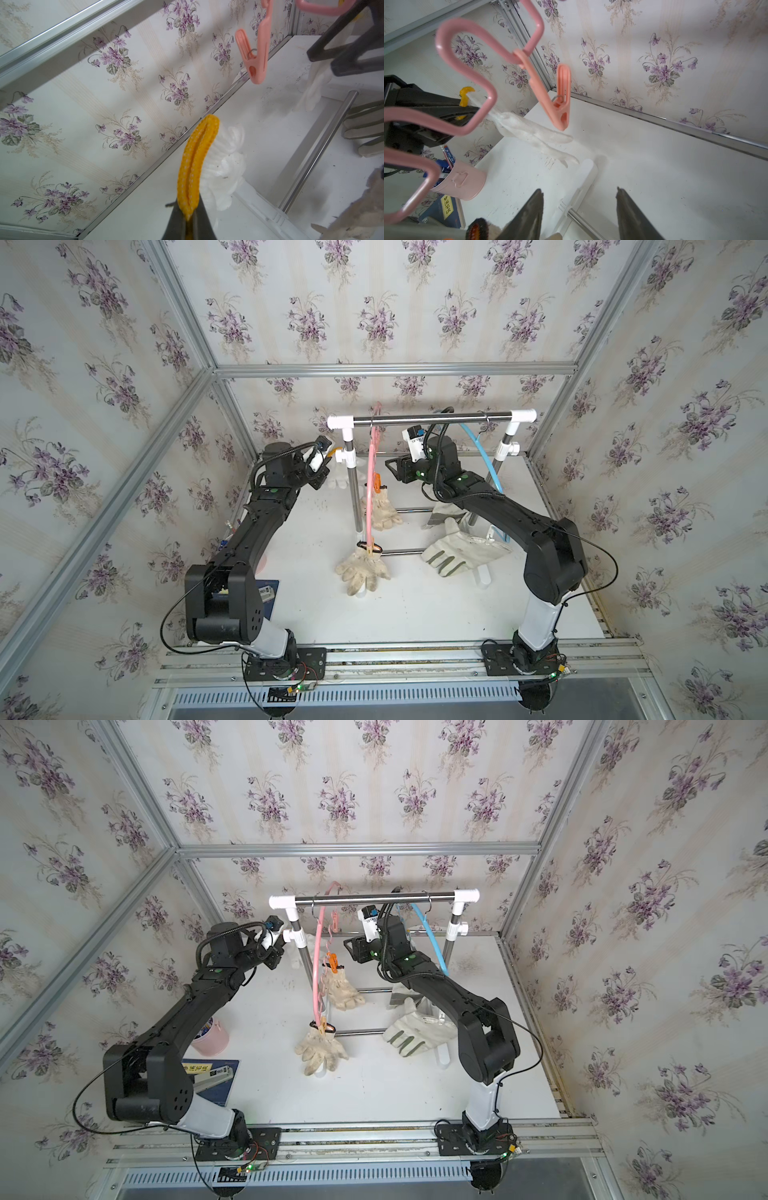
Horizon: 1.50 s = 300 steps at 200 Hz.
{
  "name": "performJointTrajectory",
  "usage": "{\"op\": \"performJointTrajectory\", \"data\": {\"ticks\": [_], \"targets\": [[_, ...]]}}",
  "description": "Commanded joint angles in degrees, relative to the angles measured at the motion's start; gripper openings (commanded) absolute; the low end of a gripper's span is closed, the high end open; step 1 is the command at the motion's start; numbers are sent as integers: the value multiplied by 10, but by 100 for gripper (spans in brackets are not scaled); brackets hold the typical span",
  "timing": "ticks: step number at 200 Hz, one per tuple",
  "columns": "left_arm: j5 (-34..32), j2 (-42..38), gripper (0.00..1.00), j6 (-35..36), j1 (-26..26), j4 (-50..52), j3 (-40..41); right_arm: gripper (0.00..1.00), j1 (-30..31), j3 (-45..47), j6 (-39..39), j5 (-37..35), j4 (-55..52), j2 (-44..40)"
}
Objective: Clip the gloves onto a hanger to dry
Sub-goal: Open the clamp at the hanger.
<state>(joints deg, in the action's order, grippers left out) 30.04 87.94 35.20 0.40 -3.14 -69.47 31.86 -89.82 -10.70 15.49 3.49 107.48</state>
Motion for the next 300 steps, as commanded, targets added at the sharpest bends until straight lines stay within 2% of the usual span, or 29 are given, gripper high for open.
{"op": "performJointTrajectory", "data": {"ticks": [1, 25, 29, 48, 99, 116, 192, 231, 270, 300], "targets": [[12, 4, 0, 13, -4, -20, -3, 56, -2, -15, 9, 14, 56, 20], [15, 17, 0, 24, -9, 3, -16, 56, -2, -30, 2, 78, 99, 44], [14, 20, 0, 24, -9, 5, -17, 56, -23, -33, 0, 87, 104, 49], [11, 30, 0, 24, -11, 9, -22, 56, -31, -49, -6, 134, 121, 72], [13, 56, 0, 42, -16, 43, -48, 55, -59, -37, -25, 283, 181, 88], [19, 64, 0, 47, -20, 53, -60, 55, -62, -48, -22, 307, 182, 96], [55, 98, 0, 70, -39, 87, -97, 59, -67, -112, -8, 294, 146, 125], [83, 107, 0, 75, -44, 94, -108, 59, -71, -123, -4, 286, 136, 127], [147, 130, 0, 114, -51, 141, -140, 58, -73, -126, -1, 285, 129, 123], [152, 145, 0, 123, -65, 146, -156, 58, -74, -125, -1, 285, 128, 122]]}}
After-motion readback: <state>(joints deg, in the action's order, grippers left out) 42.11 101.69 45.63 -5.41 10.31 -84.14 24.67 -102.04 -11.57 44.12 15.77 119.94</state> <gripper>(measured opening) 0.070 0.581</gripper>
